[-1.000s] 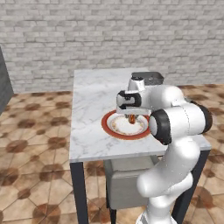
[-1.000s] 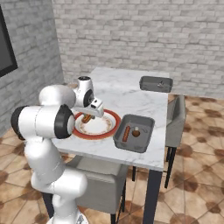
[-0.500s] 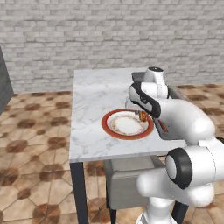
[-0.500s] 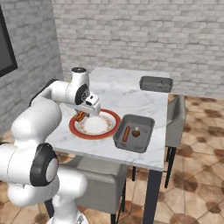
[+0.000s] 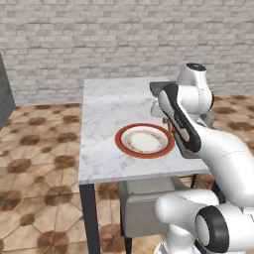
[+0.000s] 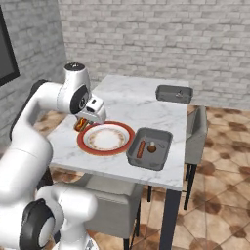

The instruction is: Place one cooked food and one vegetable from the large plate to each tupperware container.

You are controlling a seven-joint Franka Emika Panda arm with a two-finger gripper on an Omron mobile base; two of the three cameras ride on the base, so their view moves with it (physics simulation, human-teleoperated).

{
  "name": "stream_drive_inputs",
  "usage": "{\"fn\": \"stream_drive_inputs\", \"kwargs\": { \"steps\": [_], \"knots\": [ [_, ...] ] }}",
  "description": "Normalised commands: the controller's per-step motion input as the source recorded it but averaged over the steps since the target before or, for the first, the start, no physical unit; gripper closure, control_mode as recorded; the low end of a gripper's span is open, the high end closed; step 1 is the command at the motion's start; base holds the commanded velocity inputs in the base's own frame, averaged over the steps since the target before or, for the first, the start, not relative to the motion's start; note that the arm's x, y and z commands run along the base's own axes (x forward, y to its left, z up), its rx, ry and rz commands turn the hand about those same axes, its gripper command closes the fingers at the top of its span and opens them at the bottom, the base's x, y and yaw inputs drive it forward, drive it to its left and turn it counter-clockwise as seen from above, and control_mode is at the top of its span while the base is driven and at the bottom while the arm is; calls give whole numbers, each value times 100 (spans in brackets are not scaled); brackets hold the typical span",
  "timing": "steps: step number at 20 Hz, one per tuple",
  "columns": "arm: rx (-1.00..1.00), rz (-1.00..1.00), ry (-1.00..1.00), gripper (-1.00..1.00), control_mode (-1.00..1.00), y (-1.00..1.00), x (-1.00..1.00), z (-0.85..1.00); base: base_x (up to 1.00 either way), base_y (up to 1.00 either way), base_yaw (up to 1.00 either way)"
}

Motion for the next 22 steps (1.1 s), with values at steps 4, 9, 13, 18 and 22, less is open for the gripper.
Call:
{"fn": "stream_drive_inputs", "kwargs": {
  "steps": [4, 9, 13, 18, 22],
  "knots": [
    [1, 0, 0, 100, 100, -15, -20, 10, -72, -68, -6],
    [0, 0, 0, 100, 100, 0, 0, 0, -25, -100, -5],
    [0, 0, 0, 100, 100, 0, 0, 0, -5, -100, 0],
    [0, 0, 0, 100, 100, 0, 0, 0, 23, -100, 6],
    [0, 0, 0, 100, 100, 0, 0, 0, 55, -100, 34]
  ]
}}
